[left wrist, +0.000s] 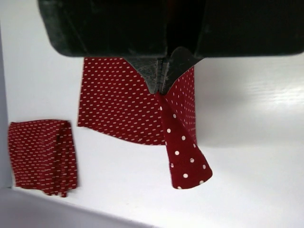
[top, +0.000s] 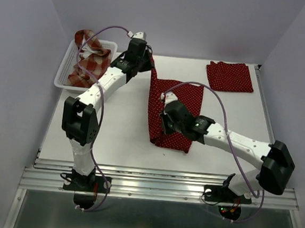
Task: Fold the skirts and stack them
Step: Fold the skirt
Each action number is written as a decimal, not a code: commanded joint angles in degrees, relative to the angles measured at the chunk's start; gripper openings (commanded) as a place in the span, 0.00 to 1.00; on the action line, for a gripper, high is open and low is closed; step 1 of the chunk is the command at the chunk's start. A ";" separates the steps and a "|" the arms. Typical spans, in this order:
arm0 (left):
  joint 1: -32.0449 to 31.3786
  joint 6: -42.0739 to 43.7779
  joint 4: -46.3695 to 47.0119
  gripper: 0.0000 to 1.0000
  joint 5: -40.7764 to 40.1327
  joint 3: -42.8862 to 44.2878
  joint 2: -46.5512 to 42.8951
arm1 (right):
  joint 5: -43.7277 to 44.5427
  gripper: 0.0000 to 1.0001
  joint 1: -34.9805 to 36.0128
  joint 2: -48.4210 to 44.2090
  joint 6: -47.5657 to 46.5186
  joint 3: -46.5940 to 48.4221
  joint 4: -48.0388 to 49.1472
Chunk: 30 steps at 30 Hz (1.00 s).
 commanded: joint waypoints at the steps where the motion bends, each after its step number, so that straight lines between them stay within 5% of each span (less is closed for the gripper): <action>1: -2.83 2.27 0.48 0.00 -2.07 8.81 4.01 | 2.99 0.01 -1.92 -6.48 4.58 -2.18 -3.90; 14: -11.97 5.88 -0.92 0.00 4.44 30.77 20.45 | 1.85 0.00 -6.66 -15.10 10.57 -9.39 -7.51; 30: -18.04 6.94 3.56 0.00 6.38 31.92 27.22 | 2.11 0.01 -7.19 -20.11 18.39 -17.74 -8.30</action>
